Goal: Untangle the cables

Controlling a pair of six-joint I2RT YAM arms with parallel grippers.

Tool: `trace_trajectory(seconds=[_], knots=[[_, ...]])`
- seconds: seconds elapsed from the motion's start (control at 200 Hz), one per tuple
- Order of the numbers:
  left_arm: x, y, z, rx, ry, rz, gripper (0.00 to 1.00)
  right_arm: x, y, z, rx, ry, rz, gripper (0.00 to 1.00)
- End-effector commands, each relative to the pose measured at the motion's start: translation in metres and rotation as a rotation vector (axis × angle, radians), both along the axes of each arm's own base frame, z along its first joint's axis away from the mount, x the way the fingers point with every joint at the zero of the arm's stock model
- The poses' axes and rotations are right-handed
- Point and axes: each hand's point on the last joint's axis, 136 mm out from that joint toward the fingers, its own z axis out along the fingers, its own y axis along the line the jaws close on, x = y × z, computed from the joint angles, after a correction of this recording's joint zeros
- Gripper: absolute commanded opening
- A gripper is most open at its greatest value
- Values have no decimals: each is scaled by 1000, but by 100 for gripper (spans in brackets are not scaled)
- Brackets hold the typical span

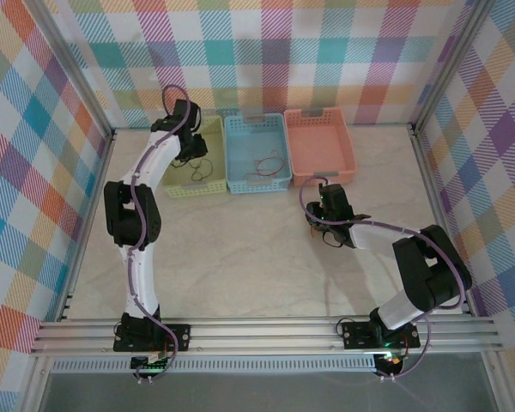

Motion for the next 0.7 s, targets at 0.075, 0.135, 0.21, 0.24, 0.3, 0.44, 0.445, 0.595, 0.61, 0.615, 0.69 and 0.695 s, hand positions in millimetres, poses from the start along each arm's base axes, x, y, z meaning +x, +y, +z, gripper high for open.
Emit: trace_trajectory(seconds=[0.075, 0.135, 0.21, 0.24, 0.3, 0.44, 0.445, 0.595, 0.61, 0.615, 0.69, 0.695], knots=[[-30, -21, 82, -105, -161, -63, 48, 9, 4, 12, 2, -37, 20, 28], [-48, -37, 100, -135, -215, -96, 50, 8, 3, 14, 2, -46, 14, 28], [-75, -65, 111, -220, -269, -157, 52, 8, -1, 17, -4, -61, -4, 29], [-87, -79, 110, -269, -284, -191, 53, 8, -3, 18, -5, -65, -12, 29], [-109, -104, 104, -341, -307, -248, 54, 7, -8, 19, -14, -71, -35, 29], [-156, -164, 65, -414, -251, -401, 53, 6, -19, 25, -38, -86, -90, 30], [-156, -167, 66, -419, -261, -408, 53, 6, -20, 25, -41, -86, -94, 30], [-180, -209, 32, -478, -221, -519, 52, 5, -30, 23, -68, -64, -148, 30], [-182, -211, 28, -485, -215, -526, 52, 5, -30, 22, -70, -59, -149, 30], [-182, -212, 27, -487, -214, -528, 52, 5, -30, 22, -70, -58, -147, 30], [-187, -221, 11, -501, -190, -548, 51, 5, -30, 17, -85, -29, -147, 29], [-187, -221, 11, -502, -190, -549, 51, 5, -30, 17, -85, -27, -146, 29]])
